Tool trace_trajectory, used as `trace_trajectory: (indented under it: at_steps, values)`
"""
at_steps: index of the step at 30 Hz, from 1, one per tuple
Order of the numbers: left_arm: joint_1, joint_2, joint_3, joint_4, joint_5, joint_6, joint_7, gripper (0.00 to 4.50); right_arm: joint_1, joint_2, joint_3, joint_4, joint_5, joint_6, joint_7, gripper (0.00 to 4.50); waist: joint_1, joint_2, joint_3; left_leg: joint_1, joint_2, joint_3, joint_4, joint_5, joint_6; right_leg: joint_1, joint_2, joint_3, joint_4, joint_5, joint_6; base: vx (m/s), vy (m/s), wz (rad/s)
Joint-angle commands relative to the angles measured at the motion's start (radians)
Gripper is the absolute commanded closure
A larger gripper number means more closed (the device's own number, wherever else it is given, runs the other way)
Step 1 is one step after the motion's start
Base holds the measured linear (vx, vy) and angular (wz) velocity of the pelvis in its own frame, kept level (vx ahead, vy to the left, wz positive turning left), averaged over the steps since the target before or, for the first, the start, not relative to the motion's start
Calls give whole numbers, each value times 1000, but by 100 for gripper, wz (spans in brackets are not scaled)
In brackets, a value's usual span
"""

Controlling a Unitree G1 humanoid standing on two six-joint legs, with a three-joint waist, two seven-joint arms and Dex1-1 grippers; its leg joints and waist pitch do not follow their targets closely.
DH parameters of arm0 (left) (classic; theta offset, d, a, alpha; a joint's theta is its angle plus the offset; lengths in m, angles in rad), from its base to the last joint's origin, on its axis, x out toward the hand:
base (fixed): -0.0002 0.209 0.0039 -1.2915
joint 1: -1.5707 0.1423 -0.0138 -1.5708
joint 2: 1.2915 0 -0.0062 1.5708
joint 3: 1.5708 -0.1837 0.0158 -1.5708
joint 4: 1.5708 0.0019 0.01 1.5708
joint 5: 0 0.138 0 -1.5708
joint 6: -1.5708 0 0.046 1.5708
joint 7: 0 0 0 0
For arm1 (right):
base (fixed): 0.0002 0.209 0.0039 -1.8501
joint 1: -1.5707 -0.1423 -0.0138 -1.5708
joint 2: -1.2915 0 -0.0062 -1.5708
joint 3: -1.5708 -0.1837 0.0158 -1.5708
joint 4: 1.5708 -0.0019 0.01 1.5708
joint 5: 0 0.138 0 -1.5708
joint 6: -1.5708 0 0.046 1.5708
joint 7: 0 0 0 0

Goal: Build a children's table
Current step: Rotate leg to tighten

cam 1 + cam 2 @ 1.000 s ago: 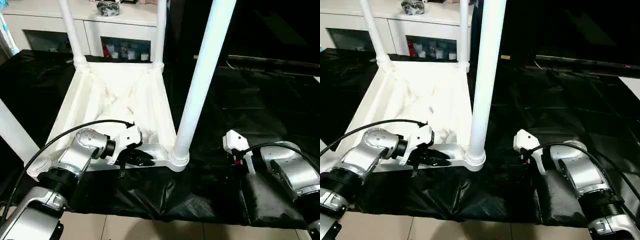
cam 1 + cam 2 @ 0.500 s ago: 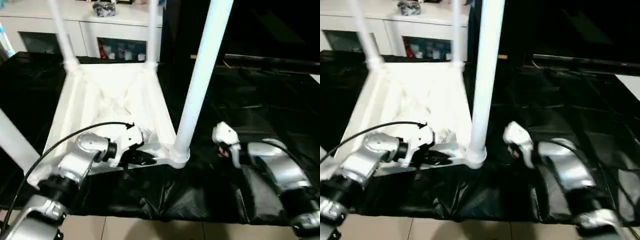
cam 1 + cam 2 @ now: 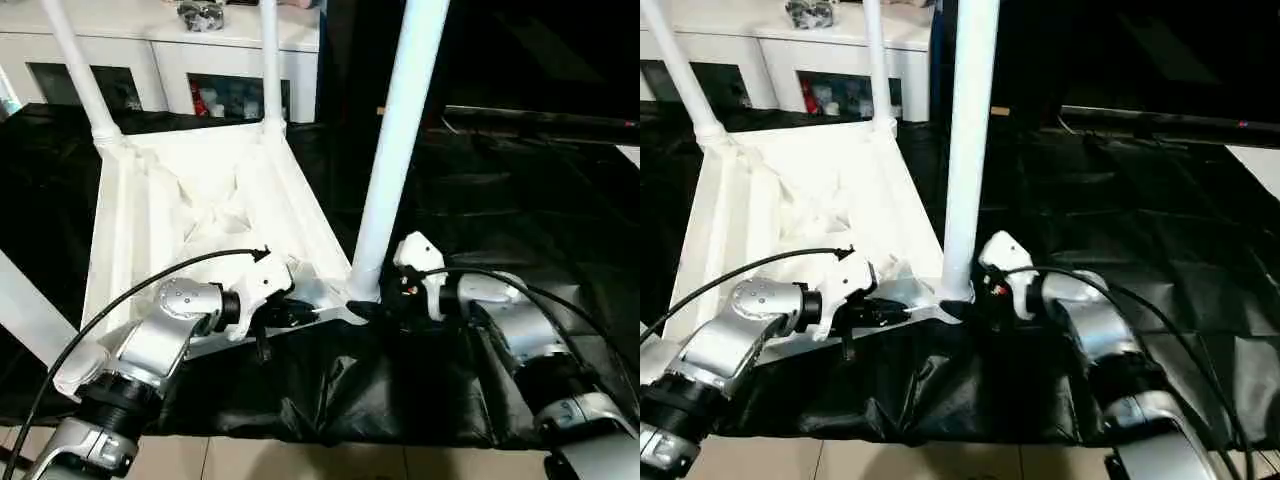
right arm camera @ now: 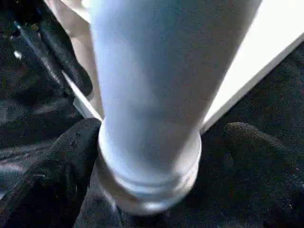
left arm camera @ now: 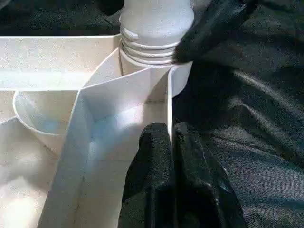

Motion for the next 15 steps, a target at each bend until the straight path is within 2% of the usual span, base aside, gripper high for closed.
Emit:
trace_trajectory:
  at_steps: [1, 7, 9, 12, 13, 15]
  values:
    - [28, -9, -12, 9, -5, 17, 22, 450, -27, -5, 1, 19, -11, -11, 5, 34, 7, -5, -64, -7, -14, 19, -67, -256, 45, 56, -45, 37, -74, -412, -150, 0, 0, 0]
    - [25, -6, -17, 12, 2, 16, 15, 450, -44, -2, 8, 58, -13, -31, 17, 87, 6, -7, -63, -7, -15, 20, -67, -260, 45, 57, -45, 38, -74, -413, -152, 0, 0, 0]
    - [22, -1, -19, 16, 6, 16, 8, 450, -54, 2, 6, 84, -14, -46, 25, 120, 6, -8, -63, -8, -16, 20, -66, -260, 44, 57, -45, 37, -74, -418, -152, 0, 0, 0]
    - [17, 3, -21, 25, 13, 10, 6, 450, -57, 5, 6, 94, -12, -51, 28, 132, 5, -7, -63, -7, -15, 19, -67, -261, 44, 57, -45, 37, -75, -420, -150, 0, 0, 0]
    - [16, 4, -22, 28, 14, 9, 5, 450, -56, 7, 7, 97, -11, -53, 28, 155, 5, -6, -63, -7, -15, 19, -67, -263, 43, 57, -45, 37, -74, -416, -151, 0, 0, 0]
    - [6, 1, -18, 48, 26, 5, 29, 450, -51, 22, 8, 104, -8, -57, 18, 162, 5, -6, -63, -7, -16, 20, -66, -263, 44, 56, -44, 38, -75, -416, -151, 0, 0, 0]
